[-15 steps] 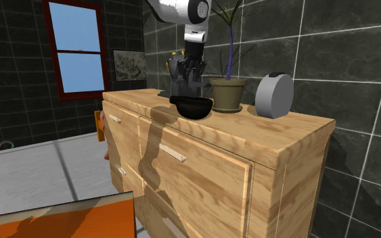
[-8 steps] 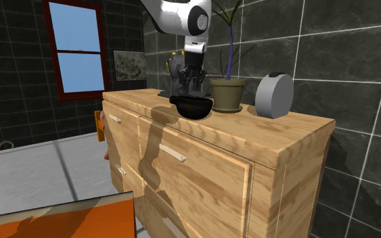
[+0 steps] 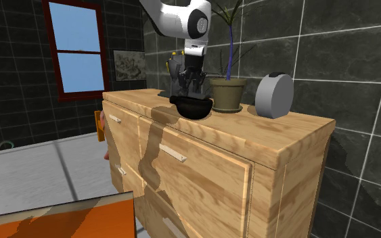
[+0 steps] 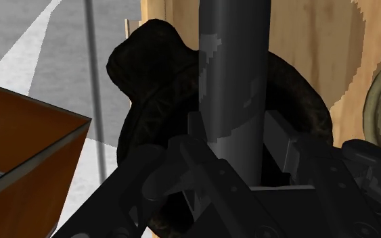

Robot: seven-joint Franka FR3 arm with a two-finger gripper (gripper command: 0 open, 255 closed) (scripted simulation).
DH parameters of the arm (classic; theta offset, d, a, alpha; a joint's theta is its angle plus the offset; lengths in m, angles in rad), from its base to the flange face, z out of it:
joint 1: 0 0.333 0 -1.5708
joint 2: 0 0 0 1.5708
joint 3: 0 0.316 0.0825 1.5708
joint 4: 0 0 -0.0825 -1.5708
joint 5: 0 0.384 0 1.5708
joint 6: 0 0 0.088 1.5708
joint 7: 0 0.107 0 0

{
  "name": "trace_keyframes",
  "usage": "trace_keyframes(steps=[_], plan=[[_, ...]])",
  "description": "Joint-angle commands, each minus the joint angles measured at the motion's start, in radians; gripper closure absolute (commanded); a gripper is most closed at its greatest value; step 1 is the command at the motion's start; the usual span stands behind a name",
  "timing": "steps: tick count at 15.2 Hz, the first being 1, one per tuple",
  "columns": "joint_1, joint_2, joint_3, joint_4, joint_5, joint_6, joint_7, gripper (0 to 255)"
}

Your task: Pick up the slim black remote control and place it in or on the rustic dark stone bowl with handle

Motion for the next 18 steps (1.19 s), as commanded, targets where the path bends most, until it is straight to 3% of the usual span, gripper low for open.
trace_keyframes(steps=[1,6,10,18], plan=[[0.0,0.0,0.0,0.0,0.0,0.0,0.0,0],[0.0,0.001,0.0,0.0,0.0,0.0,0.0,0],[-0.018,-0.043,0.009,0.062,0.02,-0.104,-0.011,0],[-0.018,-0.043,0.009,0.062,0.02,-0.104,-0.011,0]])
